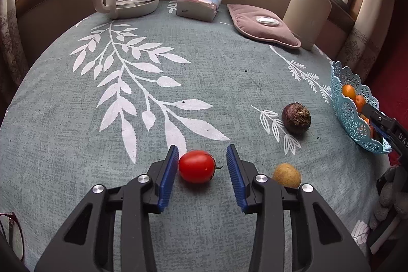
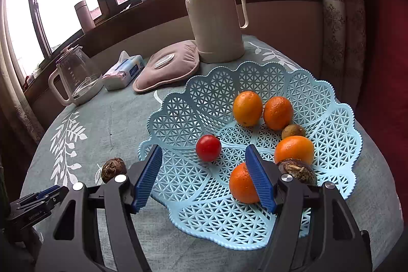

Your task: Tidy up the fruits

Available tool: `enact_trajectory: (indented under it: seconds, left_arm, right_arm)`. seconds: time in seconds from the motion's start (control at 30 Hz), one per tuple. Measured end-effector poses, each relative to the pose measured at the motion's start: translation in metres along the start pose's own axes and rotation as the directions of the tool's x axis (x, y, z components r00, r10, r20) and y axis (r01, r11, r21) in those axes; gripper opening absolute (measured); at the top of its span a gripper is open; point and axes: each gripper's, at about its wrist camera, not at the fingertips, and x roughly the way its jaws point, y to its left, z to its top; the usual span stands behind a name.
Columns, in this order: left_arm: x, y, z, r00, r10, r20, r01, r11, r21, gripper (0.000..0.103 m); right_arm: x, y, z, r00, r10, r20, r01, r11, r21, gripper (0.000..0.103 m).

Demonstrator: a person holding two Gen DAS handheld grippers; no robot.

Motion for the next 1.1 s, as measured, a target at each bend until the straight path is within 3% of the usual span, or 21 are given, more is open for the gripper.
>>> enact_trajectory:
  seconds: [0.2, 0.37, 0.63, 0.8, 1.1]
  left_arm:
    - [-0.001, -0.002, -0.001, 1.000, 0.004, 0.000, -0.004, 1.000, 0.008, 0.029]
    - [-0.002, -0.007, -0.001, 1.000, -0.003, 0.005, 0.003, 1.000, 0.013, 0.029]
    - [-0.016, -0.050, 0.012, 0.994, -0.102, 0.031, 0.098, 0.990, 0.104, 0.029]
    - [-0.026, -0.093, 0.029, 0.978, -0.203, 0.051, 0.191, 0.964, 0.184, 0.029]
    - [-0.013, -0.164, 0.045, 0.934, -0.357, -0.006, 0.345, 0.900, 0.265, 0.029]
  right_arm:
    - [0.000, 0.000, 0.000, 1.000, 0.000, 0.001, 0.000, 1.000, 0.002, 0.069]
    - [-0.005, -0.002, 0.002, 1.000, -0.002, 0.025, 0.002, 1.000, 0.017, 0.069]
    - [-0.019, -0.013, 0.011, 0.996, -0.026, 0.088, 0.021, 0.998, 0.057, 0.069]
    - [-0.027, -0.035, 0.019, 0.989, -0.083, 0.126, 0.068, 0.990, 0.120, 0.069]
    - [-0.024, -0.067, 0.019, 0.978, -0.169, 0.123, 0.137, 0.963, 0.232, 0.069]
